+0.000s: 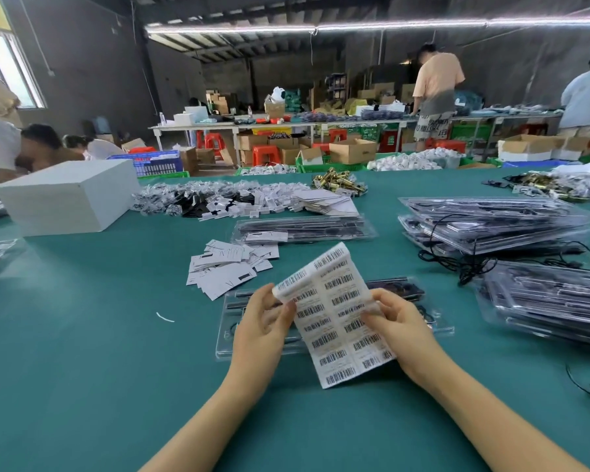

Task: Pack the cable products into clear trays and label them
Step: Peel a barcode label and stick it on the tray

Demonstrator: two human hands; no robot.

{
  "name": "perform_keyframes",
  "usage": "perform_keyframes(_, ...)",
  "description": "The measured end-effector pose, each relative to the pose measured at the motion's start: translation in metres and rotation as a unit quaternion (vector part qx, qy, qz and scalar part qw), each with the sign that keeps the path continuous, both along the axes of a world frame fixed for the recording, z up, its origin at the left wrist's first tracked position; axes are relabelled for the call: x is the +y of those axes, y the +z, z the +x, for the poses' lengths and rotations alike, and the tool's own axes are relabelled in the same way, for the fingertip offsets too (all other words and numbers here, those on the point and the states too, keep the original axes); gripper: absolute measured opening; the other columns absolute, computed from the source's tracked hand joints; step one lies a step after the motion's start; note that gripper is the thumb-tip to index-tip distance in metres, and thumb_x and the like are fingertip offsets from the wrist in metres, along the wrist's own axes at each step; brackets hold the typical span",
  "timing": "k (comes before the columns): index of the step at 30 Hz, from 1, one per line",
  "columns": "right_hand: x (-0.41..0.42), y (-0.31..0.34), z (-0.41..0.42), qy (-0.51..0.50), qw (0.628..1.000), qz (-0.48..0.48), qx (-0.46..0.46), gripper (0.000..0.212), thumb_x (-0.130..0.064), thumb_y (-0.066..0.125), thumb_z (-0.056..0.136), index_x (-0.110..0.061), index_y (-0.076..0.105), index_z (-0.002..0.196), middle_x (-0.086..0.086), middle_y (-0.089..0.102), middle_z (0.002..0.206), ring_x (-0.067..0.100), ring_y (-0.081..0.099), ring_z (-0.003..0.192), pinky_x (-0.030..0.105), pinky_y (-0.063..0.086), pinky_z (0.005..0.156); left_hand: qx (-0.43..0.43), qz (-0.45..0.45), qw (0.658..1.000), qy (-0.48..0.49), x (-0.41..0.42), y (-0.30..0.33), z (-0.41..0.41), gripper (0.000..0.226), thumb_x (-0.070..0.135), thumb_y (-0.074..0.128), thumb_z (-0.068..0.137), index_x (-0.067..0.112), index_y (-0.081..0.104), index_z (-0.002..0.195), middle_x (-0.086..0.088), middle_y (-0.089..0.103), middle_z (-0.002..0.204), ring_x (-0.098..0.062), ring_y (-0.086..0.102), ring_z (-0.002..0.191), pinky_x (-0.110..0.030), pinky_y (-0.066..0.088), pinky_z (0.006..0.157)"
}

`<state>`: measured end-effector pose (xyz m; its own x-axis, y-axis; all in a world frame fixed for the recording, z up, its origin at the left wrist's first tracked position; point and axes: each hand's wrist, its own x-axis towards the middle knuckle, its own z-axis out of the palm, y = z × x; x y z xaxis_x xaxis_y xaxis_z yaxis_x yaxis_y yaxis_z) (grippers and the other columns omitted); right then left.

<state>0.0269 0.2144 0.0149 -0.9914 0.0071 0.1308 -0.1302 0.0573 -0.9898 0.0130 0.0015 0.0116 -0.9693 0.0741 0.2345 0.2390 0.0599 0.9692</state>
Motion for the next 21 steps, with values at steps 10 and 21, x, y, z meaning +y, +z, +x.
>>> perform_keyframes(10,-0.0057,0.0015,0.0025,-0.043,0.998,0.024,0.033,0.017,-0.018,0.063,0.09,-0.02,0.063,0.107,-0.004,0.073,0.096,0.013,0.071,0.086,0.029,0.059,0.069,-0.038,0.004,0.999,0.014,-0.0011,0.002,-0.0038,0.007,0.019,0.057,0.095,0.015,0.063,0.097,0.0,0.075,0.082,-0.014,0.069,0.068,-0.019,0.053,0.059)
perform_keyframes(21,0.0022,0.0048,0.0015,-0.09,0.995,0.023,0.048,0.044,0.009,0.055,0.088,-0.033,0.067,0.089,-0.009,0.071,0.095,0.008,0.066,0.09,0.031,0.053,0.081,-0.093,0.19,0.976,-0.044,-0.0086,0.0062,-0.005,0.047,0.004,0.064,0.088,0.031,0.045,0.121,-0.006,0.073,0.1,-0.026,0.072,0.084,-0.029,0.056,0.061)
